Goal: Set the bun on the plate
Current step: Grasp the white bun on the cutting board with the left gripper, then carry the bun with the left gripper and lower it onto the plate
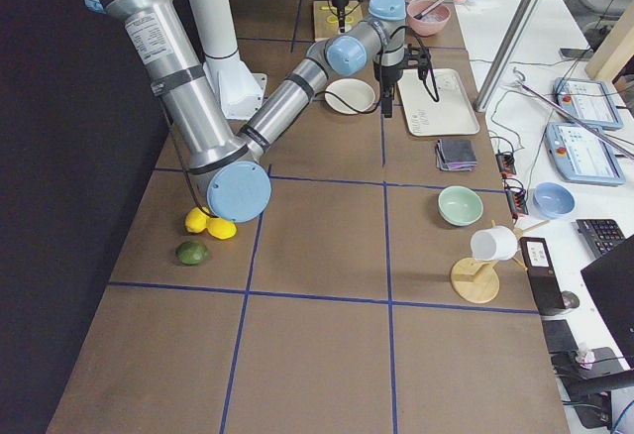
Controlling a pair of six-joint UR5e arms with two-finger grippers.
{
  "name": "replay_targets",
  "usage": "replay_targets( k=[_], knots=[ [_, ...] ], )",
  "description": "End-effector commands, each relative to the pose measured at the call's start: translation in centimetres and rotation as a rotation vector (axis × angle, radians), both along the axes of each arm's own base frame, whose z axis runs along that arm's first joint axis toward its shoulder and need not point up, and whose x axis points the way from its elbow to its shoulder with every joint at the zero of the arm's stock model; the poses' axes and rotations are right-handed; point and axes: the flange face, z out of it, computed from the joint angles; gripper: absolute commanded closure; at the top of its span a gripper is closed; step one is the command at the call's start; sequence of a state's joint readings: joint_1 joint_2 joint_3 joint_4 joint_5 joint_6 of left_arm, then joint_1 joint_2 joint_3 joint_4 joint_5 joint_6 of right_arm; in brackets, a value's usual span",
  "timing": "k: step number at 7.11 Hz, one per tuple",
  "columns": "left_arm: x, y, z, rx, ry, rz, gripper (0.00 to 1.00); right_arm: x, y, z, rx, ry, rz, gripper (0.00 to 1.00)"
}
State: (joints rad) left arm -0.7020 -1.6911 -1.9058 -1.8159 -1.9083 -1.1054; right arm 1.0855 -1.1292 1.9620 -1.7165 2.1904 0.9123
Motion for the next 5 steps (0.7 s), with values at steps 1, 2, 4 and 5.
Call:
replay_targets(
  k=[1, 2, 4, 5],
  knots=[
    [2.1, -2.2, -6.0, -0.005, -0.006, -0.01, 0.59, 2.0, -0.4, 1.8, 0.019, 0.027, -0.007, 0.0],
    [3.7, -3.3, -10.5, -0.018, -0.009, -0.017, 0.59, 4.8, -0.6, 4.7, 0.051, 0.068, -0.031, 0.0],
    [6.7, -4.2, -17.9, -0.067, 0.022, -0.065, 0.59, 11.3, -0.6, 10.7, 0.112, 0.154, -0.091, 0.0],
    [10.9, -3.1, -19.9, -0.098, 0.036, -0.053, 0.59, 14.2, -0.5, 14.3, 0.117, 0.157, -0.145, 0.0]
  ],
)
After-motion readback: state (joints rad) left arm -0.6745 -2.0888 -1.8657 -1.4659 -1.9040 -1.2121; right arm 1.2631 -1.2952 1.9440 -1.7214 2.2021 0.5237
